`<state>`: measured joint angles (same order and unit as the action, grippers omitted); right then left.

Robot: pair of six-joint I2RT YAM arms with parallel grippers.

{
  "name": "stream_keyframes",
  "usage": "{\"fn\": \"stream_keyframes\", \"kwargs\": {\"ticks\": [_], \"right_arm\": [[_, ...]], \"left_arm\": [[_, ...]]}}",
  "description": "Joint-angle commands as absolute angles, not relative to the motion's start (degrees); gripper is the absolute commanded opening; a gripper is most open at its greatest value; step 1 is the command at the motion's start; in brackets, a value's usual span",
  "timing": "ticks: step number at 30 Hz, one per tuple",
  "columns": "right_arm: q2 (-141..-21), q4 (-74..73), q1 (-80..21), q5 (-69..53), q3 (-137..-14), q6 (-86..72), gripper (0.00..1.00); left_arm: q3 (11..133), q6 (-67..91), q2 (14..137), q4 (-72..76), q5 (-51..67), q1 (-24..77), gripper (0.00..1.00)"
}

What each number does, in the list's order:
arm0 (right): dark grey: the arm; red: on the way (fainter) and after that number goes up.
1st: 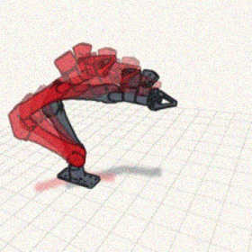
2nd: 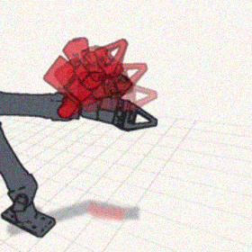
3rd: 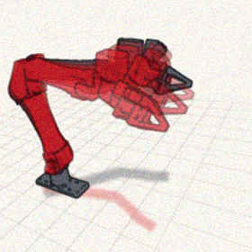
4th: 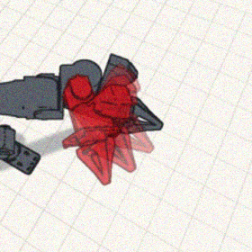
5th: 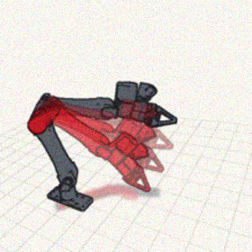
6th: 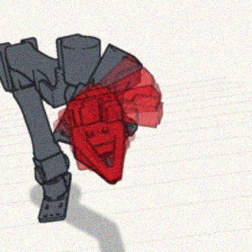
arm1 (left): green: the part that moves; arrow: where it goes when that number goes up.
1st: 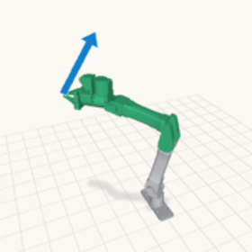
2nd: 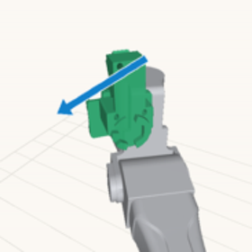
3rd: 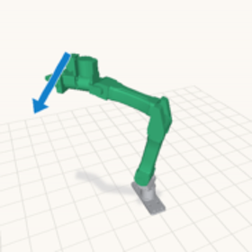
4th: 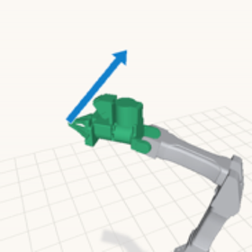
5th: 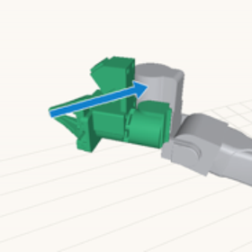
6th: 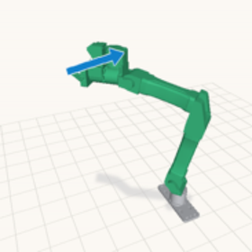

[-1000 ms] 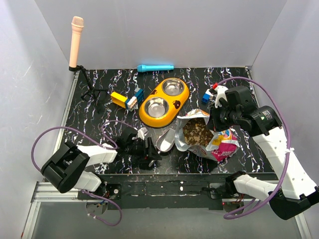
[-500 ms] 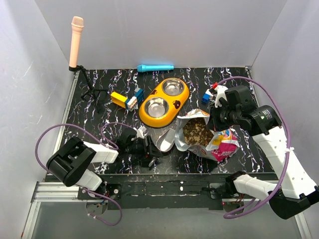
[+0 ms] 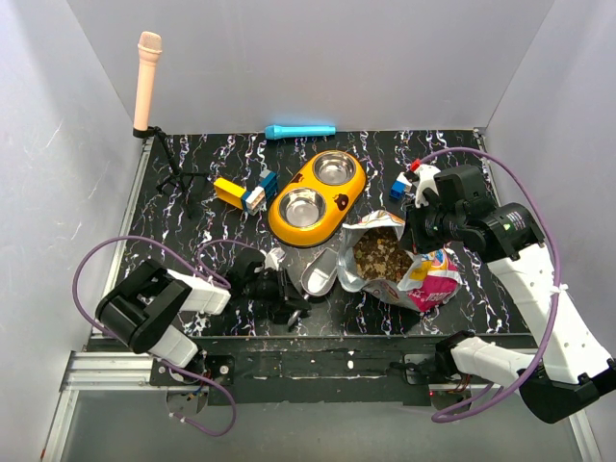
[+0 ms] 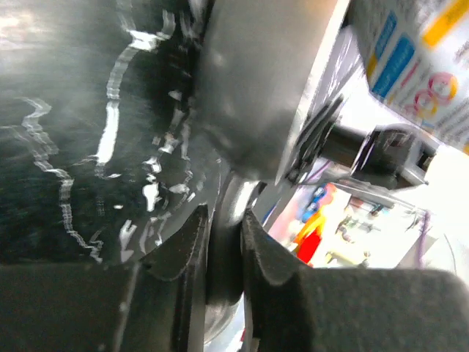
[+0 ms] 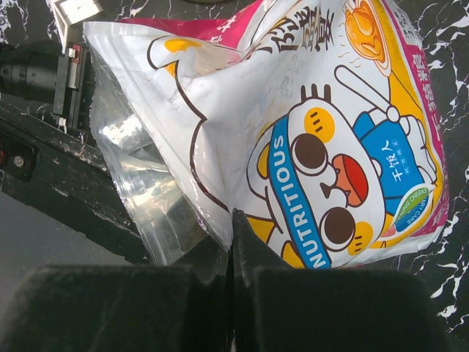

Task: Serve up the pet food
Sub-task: Pick up the spatula from the center of the board, then collect the pet food from the pet food bag.

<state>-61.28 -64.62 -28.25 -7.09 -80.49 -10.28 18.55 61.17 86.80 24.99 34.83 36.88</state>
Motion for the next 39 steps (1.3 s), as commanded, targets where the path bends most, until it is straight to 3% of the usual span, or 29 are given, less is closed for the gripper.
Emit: {"fn": "stream_keyframes", "kwargs": {"ticks": [1,6,10,18,22,26,30,39], "right_arm": [[-59.85,-57.48,-29.09,-13.36,-86.13,-12.65,0.01],[-60.64,-57.22,-29.09,-7.49,-87.01,-13.62,0.01],[-63.10,-58.09,-29.27,-2.38,-90.51,-12.05,0.01],[-69.51,-57.66,-34.18,8.24,-98.52,-6.51,0.01],[-72.68,-57.92,-36.38,16.33,-101.33,-7.47,0.01],[-73.56,-57.22,-37.79,13.47,-101.87,-6.33,0.01],[-72.07,-53.53,-41.91,7.65,-98.71,-2.91,0.01],[-71.02,-52.12,-49.39,9.32,-95.98,-2.64,0.01]], "left_arm": [[22.22,56.09,85.70,14.63,36.83,36.83,0.00],[30.30,50.38,75.17,-9.59,37.18,36.74,0.00],[44.26,47.03,68.22,-33.16,37.01,36.83,0.00],[74.94,43.33,68.29,-70.72,34.80,36.74,0.00],[85.15,46.48,68.11,-75.23,35.93,36.65,0.00],[89.11,50.88,70.39,-74.18,41.65,36.74,0.00],[89.65,53.52,74.43,-72.33,44.21,36.83,0.00],[86.48,53.88,81.21,-76.02,43.68,36.91,0.00]]}}
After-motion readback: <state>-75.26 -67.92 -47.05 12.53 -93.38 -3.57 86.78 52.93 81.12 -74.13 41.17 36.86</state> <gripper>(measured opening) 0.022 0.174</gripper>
